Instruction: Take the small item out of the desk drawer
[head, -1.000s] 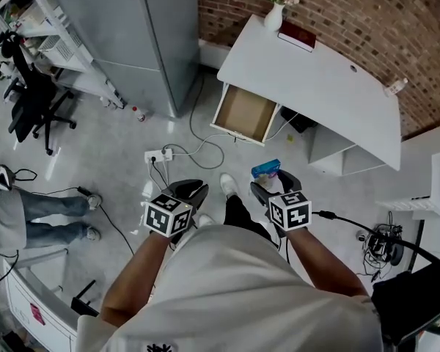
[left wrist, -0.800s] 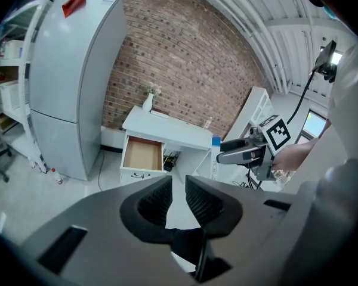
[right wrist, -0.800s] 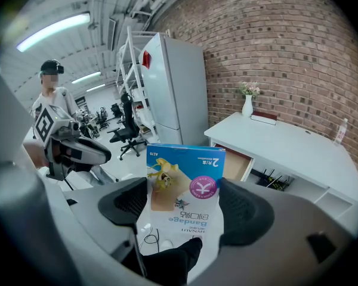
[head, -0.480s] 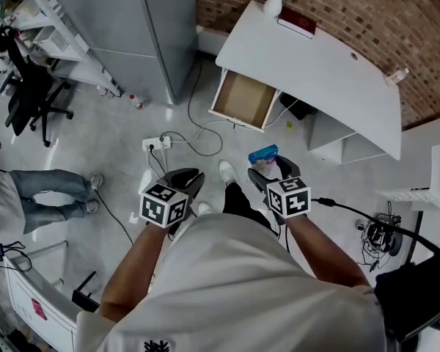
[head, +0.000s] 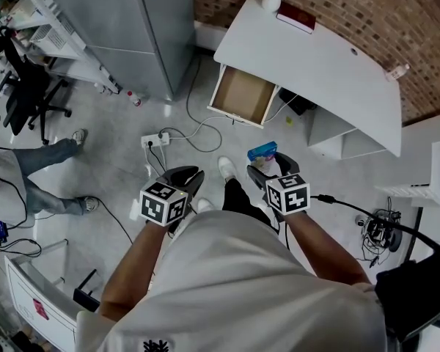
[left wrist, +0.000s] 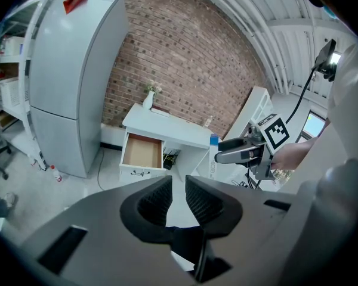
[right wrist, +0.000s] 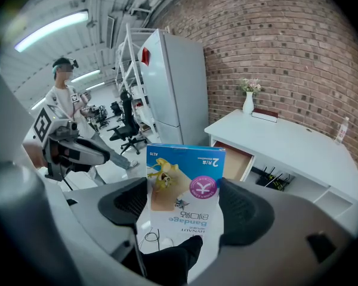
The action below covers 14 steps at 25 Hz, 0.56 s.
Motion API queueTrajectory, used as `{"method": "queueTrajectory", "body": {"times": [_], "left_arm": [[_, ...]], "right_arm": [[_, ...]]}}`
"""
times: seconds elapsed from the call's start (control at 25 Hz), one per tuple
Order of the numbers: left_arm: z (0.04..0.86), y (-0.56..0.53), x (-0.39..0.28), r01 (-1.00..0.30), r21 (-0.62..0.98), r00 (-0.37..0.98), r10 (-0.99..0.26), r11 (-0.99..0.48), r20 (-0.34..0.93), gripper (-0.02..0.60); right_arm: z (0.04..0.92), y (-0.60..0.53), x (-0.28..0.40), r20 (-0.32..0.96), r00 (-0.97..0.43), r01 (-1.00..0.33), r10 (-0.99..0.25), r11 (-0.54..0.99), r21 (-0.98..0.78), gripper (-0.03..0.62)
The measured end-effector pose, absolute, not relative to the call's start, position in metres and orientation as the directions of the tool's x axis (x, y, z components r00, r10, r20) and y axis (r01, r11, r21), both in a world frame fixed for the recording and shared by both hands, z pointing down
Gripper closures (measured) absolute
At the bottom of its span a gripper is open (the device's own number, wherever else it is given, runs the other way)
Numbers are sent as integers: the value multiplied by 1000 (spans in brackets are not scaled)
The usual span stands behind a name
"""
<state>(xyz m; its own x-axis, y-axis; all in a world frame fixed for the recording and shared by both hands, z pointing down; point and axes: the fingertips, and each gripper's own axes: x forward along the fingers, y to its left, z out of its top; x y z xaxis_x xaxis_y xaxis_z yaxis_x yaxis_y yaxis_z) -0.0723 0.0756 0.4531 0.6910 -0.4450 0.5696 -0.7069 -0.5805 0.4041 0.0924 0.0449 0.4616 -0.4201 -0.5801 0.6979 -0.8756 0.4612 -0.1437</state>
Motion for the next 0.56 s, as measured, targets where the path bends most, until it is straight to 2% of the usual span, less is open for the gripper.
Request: {"method": "queueTrajectory", "body": {"times": [0.56], "left_arm": [[457, 60, -68, -709, 412, 689, -437, -572, 578, 499]], "right_arm": [[467, 25, 96, 707, -423, -872, -566, 466, -148, 230]]}}
